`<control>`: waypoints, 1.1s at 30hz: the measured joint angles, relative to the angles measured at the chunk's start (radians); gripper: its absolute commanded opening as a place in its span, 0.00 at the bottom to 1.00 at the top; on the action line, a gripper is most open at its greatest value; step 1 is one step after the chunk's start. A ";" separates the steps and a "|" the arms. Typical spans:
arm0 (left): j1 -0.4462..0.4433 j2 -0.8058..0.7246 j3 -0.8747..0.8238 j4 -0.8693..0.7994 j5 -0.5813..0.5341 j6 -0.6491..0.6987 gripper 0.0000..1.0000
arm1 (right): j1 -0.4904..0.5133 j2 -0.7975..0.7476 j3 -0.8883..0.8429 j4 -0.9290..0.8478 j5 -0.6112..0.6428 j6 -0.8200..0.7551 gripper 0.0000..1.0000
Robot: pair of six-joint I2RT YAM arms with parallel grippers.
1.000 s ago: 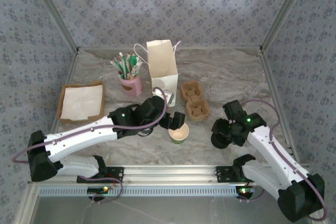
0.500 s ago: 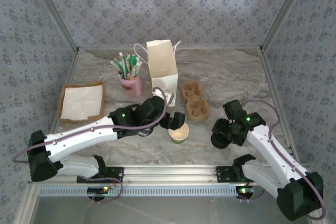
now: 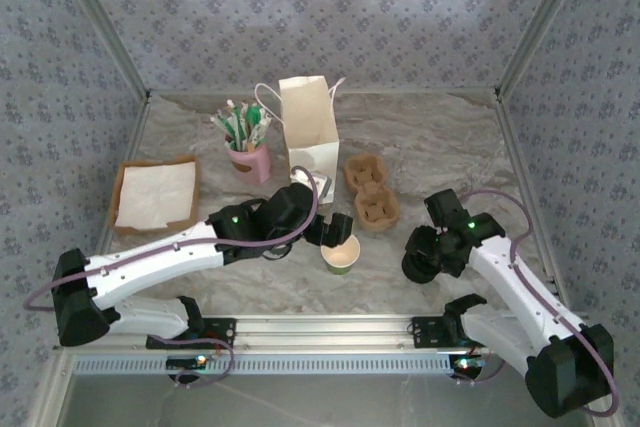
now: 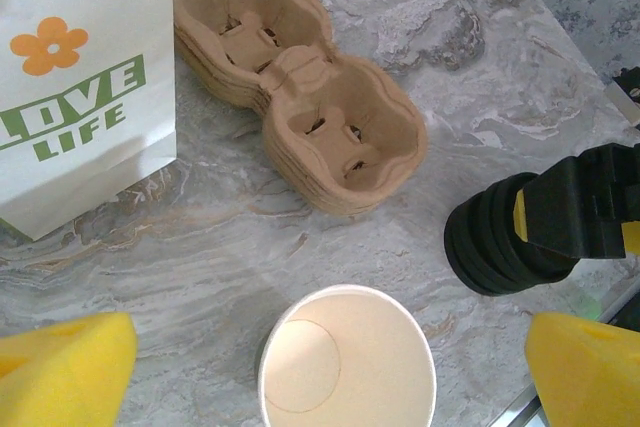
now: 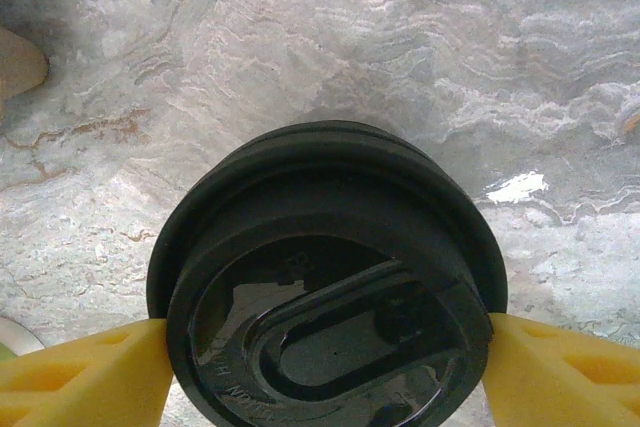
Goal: Pack the takeout coffee
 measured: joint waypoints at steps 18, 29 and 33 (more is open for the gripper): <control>0.004 0.000 -0.007 0.009 0.011 0.000 0.99 | 0.000 -0.027 0.010 -0.038 0.002 0.000 0.76; 0.004 0.000 -0.019 0.019 0.018 -0.001 1.00 | 0.000 -0.033 0.042 -0.059 0.008 0.000 0.76; 0.004 -0.008 -0.033 0.029 0.018 -0.003 0.99 | 0.000 -0.043 0.068 -0.068 0.010 -0.005 0.75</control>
